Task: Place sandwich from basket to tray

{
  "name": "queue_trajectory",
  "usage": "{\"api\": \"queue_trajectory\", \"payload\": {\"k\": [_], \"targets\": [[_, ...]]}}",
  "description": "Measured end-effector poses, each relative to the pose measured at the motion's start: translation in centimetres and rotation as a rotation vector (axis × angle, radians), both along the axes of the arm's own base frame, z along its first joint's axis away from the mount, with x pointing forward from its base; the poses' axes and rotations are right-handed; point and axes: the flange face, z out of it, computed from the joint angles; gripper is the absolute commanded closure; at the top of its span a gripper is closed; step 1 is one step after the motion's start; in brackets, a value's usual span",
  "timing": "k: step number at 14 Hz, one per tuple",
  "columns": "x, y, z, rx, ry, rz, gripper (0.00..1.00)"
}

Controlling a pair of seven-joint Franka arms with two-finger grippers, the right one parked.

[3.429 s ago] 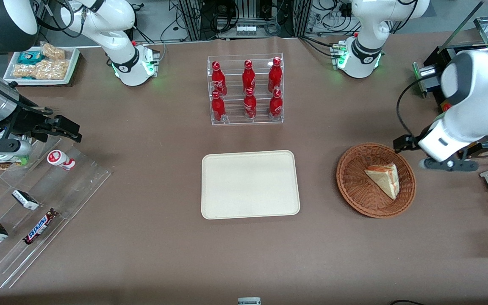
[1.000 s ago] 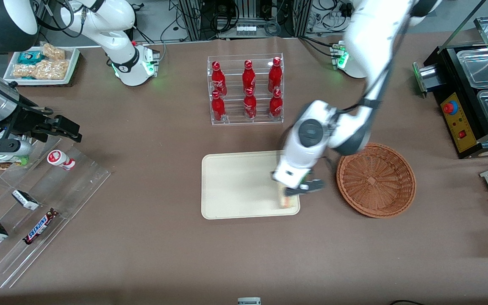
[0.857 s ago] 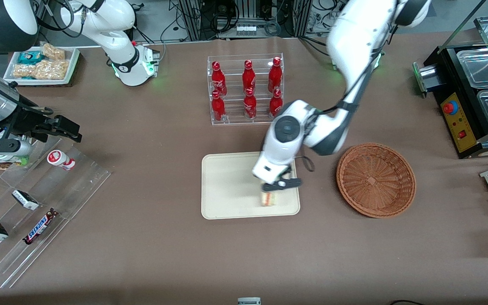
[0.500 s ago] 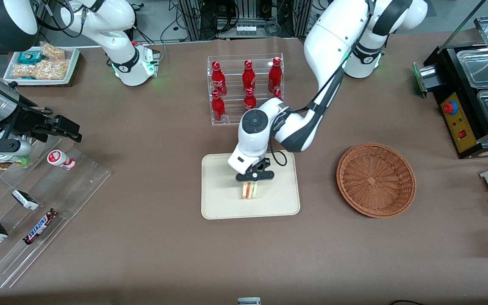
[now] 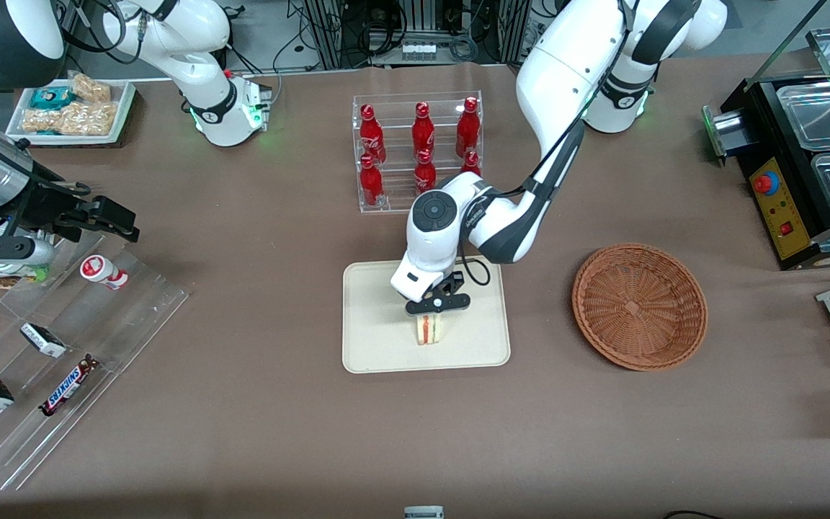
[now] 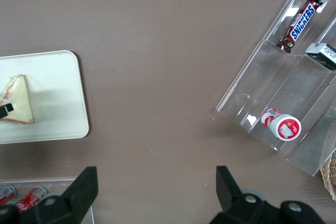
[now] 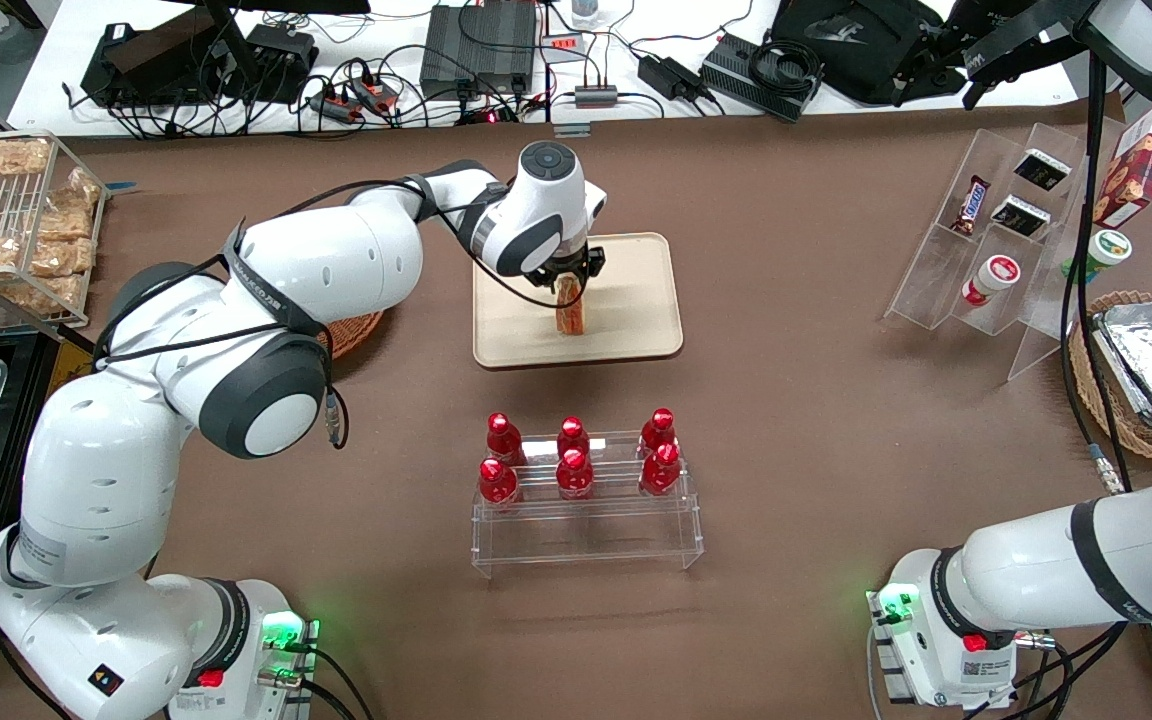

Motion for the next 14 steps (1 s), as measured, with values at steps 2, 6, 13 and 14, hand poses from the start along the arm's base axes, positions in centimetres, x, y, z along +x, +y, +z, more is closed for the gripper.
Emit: {"api": "queue_trajectory", "payload": {"k": [2,6,13,14], "targets": [[1.1,0.8,3.8,-0.001,-0.015,0.019,0.00],[3.1,6.0,15.6,0.028,-0.043,0.096,0.00],[7.7,21.6,20.2,0.104,0.029,0.181,0.00],[8.0,24.4,20.4,0.107,0.052,0.162,0.00]]}}
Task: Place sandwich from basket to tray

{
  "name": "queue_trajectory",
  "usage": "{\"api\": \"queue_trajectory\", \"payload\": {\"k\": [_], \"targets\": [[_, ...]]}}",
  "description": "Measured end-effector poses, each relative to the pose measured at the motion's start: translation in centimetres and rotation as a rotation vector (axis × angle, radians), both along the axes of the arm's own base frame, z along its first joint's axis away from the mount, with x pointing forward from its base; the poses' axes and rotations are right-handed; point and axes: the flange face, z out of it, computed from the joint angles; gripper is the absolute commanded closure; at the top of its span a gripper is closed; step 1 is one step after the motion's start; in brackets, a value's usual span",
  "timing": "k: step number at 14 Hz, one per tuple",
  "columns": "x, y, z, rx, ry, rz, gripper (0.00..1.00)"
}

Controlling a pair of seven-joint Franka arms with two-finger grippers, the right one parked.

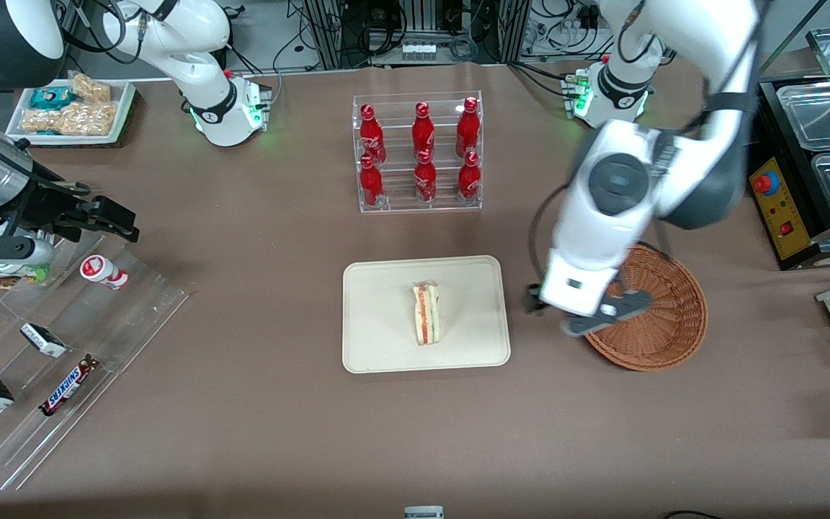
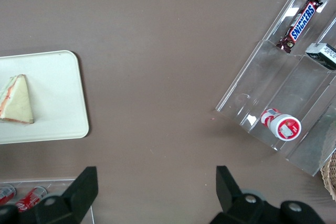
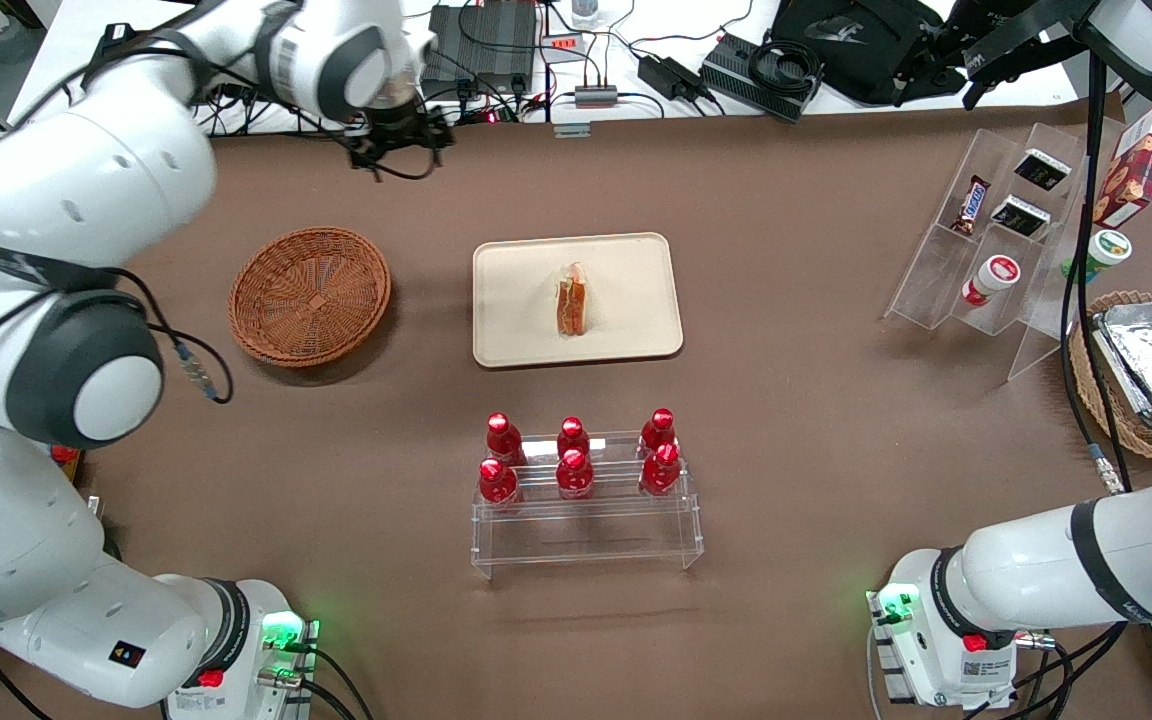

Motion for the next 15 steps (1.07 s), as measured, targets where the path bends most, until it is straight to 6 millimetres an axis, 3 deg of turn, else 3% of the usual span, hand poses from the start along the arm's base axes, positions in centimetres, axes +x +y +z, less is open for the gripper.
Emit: {"api": "queue_trajectory", "payload": {"k": [3,6,10,13,15], "targets": [[-0.2,7.7,2.3,-0.003,0.069,-0.063,0.00],[-1.0,13.7,5.0,-0.014,0.110,-0.125,0.00],[-2.0,17.8,8.8,-0.057,0.088,-0.208,0.00],[-3.9,21.0,13.9,-0.071,0.035,-0.346,0.00],[-5.5,21.9,16.8,-0.063,0.006,-0.417,0.00]]}}
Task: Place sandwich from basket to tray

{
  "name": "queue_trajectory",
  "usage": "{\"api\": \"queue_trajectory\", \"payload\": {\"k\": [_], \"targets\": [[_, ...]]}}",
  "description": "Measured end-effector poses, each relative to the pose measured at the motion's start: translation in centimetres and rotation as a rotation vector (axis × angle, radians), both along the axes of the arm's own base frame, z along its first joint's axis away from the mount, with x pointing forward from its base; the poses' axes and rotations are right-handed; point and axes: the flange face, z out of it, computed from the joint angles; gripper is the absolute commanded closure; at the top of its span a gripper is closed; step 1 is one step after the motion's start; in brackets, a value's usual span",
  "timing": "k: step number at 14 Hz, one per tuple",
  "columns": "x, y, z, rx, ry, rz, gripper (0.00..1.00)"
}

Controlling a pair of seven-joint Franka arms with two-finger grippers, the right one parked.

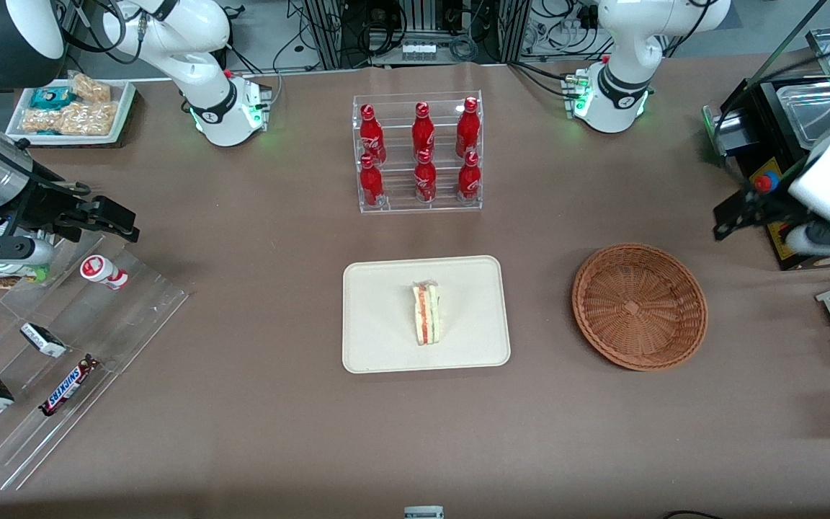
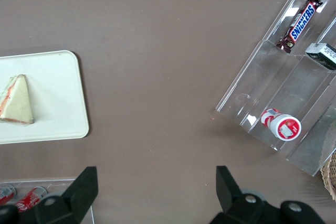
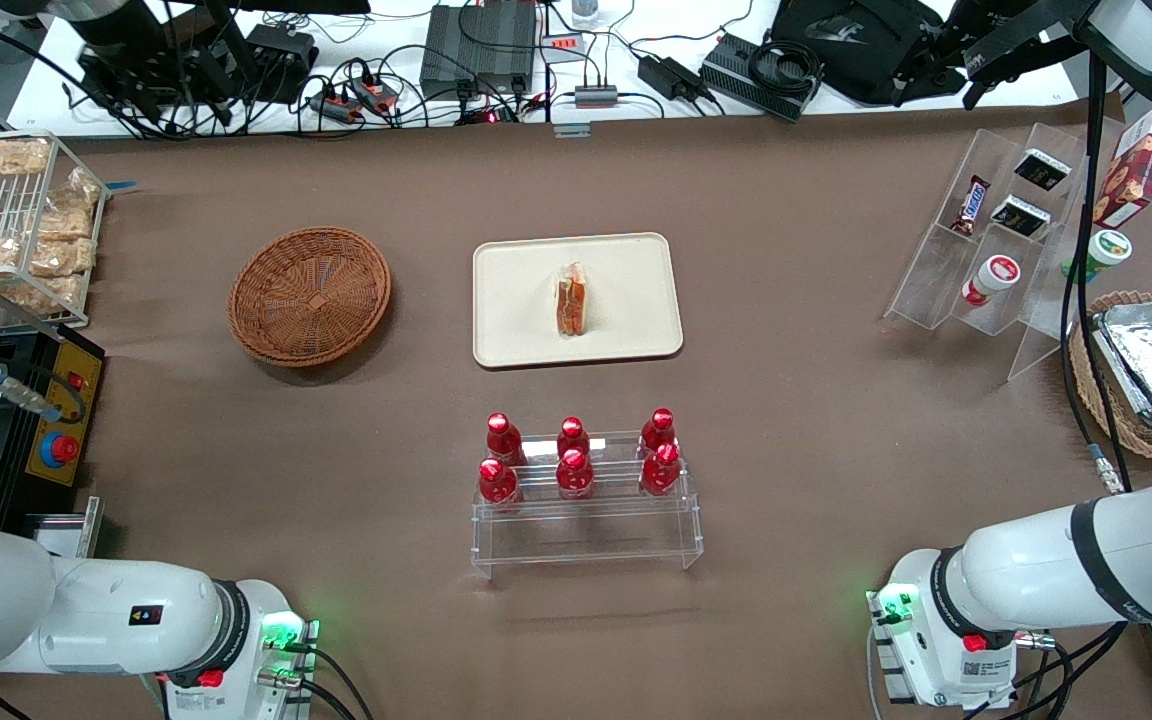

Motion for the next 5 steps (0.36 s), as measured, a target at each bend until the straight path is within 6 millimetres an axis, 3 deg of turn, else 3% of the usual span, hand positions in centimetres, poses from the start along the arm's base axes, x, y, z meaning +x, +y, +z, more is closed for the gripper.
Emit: {"api": "queue_trajectory", "payload": {"k": [2,5], "targets": [[-1.0,1.1,1.4,0.002,-0.014,-0.032,0.00],[-1.6,2.2,0.9,0.005,0.031,-0.061,0.00]]}}
